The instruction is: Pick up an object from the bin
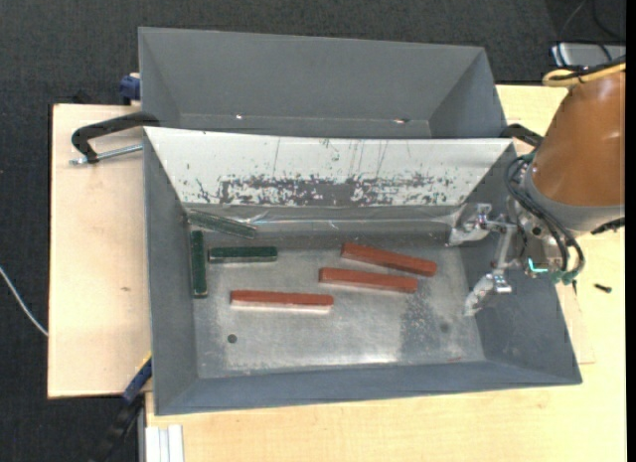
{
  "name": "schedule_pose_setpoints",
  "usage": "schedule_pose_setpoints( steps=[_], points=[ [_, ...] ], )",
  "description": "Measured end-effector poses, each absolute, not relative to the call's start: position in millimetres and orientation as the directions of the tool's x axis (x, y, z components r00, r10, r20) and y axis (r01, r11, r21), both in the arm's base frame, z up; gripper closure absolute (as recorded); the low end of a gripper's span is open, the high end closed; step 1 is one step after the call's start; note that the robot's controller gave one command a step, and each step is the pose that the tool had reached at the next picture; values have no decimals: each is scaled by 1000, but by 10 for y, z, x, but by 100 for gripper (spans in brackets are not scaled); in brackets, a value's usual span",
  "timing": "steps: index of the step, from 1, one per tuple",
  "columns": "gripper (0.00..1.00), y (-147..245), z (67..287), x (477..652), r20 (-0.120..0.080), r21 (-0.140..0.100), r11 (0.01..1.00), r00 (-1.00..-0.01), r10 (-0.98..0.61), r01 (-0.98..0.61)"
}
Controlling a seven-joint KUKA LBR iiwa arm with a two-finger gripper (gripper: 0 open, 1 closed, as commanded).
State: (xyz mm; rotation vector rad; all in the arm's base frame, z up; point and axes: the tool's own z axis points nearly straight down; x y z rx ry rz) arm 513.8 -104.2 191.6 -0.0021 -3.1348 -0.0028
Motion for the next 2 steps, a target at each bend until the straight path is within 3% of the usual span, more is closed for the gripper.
schedule_pose_setpoints(
  steps=[1, 2],
  points=[
    [0, -1037, 1960, 5157, -2, 0, 1000, -1000, 0, 0],
    [0, -560, 1217, 5466, -6, 1, 1000, -1000, -8, -8]
  ],
)
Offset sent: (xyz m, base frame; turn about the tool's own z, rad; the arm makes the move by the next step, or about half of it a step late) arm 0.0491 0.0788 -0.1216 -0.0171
